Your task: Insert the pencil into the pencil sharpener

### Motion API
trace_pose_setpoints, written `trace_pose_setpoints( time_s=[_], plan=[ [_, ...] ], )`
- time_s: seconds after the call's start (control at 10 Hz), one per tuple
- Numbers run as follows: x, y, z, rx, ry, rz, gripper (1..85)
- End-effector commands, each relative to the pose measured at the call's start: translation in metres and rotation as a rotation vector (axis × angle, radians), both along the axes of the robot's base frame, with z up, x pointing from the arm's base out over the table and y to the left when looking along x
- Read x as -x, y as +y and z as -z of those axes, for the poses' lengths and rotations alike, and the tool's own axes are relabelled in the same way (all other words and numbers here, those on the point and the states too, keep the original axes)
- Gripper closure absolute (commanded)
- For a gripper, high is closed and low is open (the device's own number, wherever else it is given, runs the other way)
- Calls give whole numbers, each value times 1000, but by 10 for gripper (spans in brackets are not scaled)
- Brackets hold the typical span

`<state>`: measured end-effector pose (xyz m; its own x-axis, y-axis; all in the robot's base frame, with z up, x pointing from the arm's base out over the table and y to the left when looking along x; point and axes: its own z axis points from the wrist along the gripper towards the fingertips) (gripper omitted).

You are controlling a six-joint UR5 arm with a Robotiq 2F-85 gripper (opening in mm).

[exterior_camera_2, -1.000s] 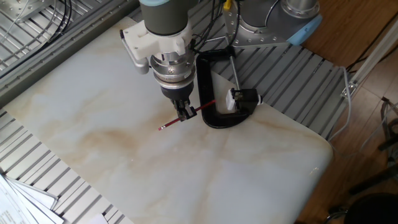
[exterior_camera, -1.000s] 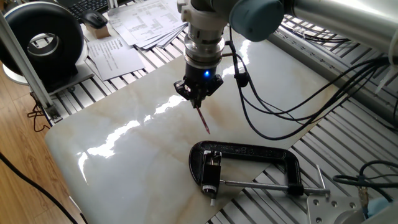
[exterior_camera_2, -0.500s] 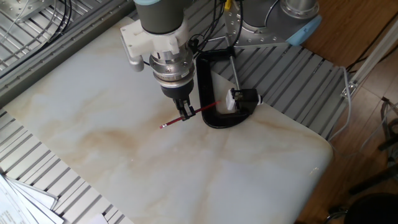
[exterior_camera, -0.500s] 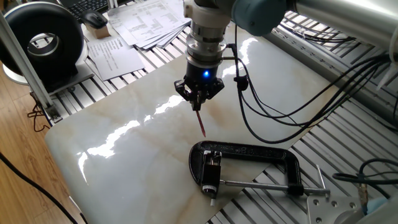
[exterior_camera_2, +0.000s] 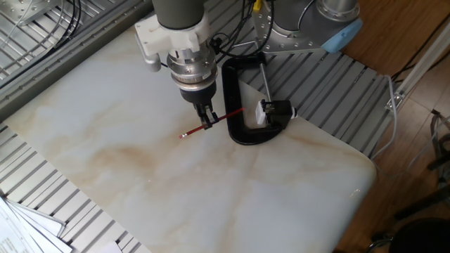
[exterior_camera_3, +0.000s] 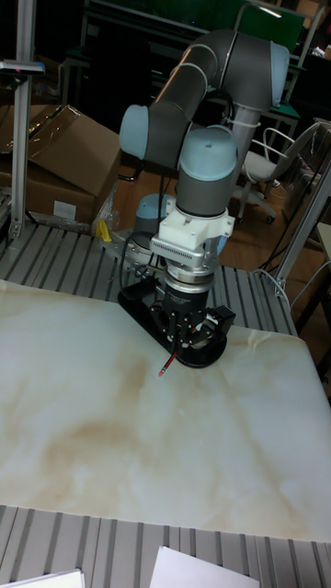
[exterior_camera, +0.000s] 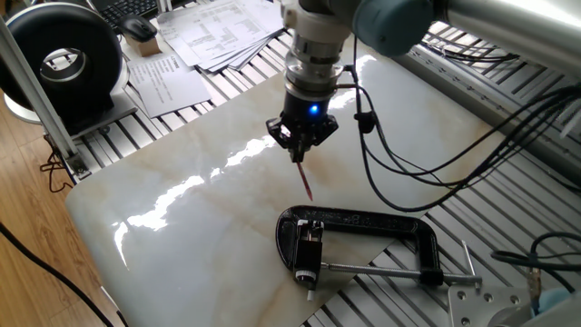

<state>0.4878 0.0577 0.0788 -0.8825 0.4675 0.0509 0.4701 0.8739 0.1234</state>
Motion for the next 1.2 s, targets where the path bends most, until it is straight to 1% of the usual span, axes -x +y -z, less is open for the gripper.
trace_pose_setpoints(
  time_s=[0.0,0.2,0.4,0.6,0.8,1.1],
  plan=[
    [3,-7,2,12,-8,-5,840],
    [1,-5,8,32,-5,-4,843],
    [3,1,12,27,-2,8,843],
    [2,6,17,36,2,19,843],
    [1,8,24,55,-5,24,843],
    [3,10,25,61,0,34,843]
  ],
)
